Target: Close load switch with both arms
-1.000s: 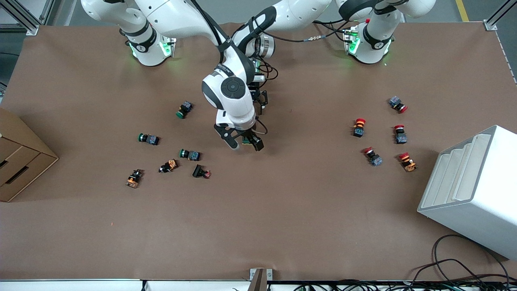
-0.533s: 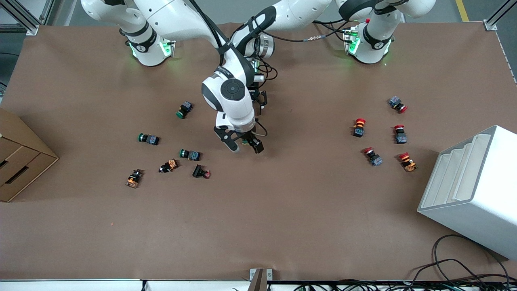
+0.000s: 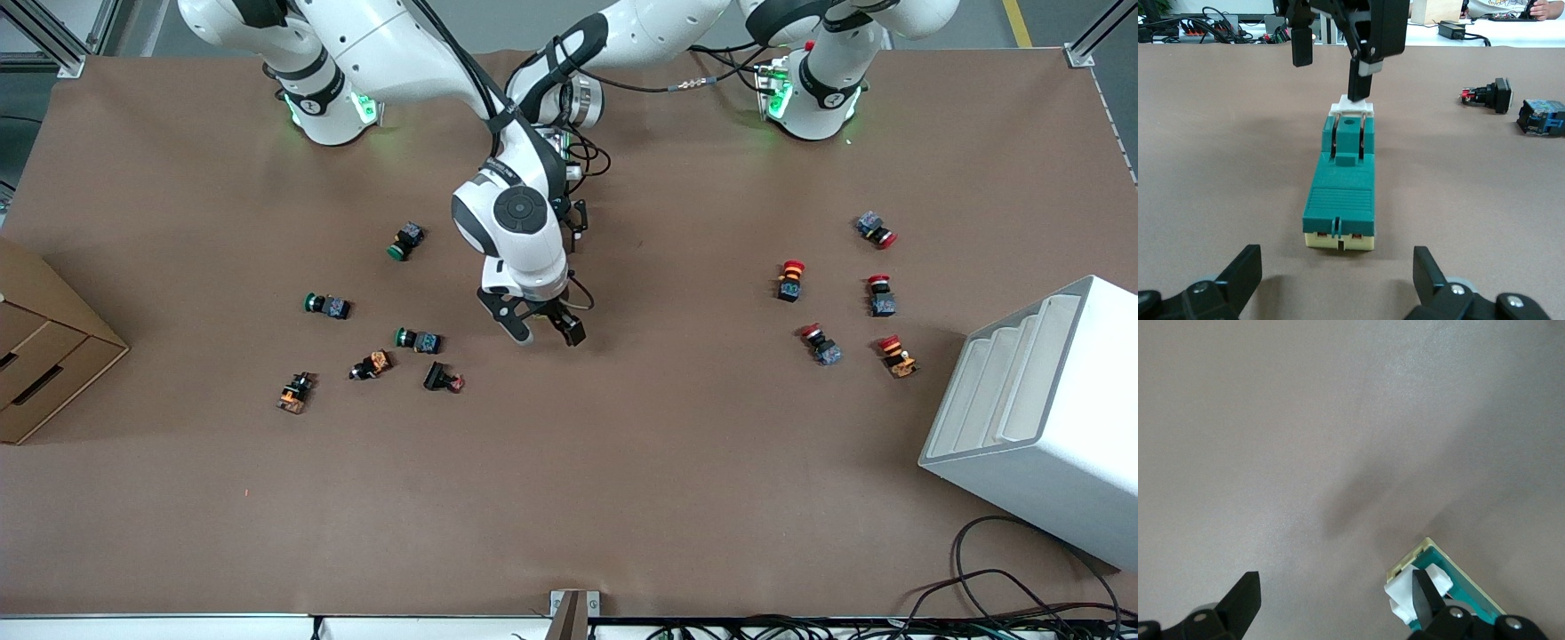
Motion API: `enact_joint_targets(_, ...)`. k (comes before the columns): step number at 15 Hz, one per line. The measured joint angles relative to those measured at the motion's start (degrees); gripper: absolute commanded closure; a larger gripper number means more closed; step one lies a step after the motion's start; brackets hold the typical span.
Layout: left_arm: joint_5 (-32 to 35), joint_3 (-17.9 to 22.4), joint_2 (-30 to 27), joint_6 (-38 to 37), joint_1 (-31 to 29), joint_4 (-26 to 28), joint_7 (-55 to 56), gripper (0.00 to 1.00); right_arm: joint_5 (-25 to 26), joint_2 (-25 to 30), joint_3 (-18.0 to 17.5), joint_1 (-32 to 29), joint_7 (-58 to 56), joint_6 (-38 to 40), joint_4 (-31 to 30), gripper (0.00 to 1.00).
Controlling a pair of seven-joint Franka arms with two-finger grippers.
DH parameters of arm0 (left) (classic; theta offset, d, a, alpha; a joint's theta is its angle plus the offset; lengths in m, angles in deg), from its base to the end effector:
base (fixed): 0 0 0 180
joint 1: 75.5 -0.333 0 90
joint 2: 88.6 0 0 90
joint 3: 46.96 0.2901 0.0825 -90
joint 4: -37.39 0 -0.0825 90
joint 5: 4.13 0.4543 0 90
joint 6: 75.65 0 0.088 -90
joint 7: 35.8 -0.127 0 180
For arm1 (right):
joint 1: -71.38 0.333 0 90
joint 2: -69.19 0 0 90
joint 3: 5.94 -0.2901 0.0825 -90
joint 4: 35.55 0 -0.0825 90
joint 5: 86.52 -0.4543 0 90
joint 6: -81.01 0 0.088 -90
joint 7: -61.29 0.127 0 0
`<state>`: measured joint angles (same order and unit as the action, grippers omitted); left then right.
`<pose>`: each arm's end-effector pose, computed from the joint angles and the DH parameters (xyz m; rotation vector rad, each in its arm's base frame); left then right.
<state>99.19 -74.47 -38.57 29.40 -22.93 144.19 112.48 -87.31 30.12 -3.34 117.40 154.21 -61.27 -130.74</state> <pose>0.1775 -0.5924 -0.0056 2.6549 -0.0048 1.6206 0.5324 0.5064 0.1352 -2.7402 1.2602 -0.1052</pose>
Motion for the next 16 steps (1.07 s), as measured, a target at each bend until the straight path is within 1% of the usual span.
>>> enact_joint_targets(6,0.0,0.0,0.0,0.0,0.0,0.0,0.0,0.00,1.3,-1.5,0.1,-1.4,-1.5,0.1,2.8,0.00)
enact_joint_targets(8,0.0,0.0,0.0,0.0,0.0,-0.1,0.0,0.01,1.4,-1.5,0.3,-3.5,-4.7,2.4,5.2,0.00)
enact_joint_targets(11,-0.6,0.0,0.0,0.0,0.0,-0.5,-0.6,0.01,1.4,-1.1,0.4,-8.1,-14.2,10.7,10.2,0.00)
enact_joint_targets(13,-4.8,-0.2,0.0,0.0,0.1,-2.1,-4.3,0.01,1.3,0.3,0.4,-11.6,-23.0,15.9,12.2,0.00)
enact_joint_targets(16,-11.2,-0.5,-0.7,0.0,0.1,-5.9,-10.4,0.01,1.3,4.1,0.4,-17.5,-38.1,23.2,12.9,0.00)
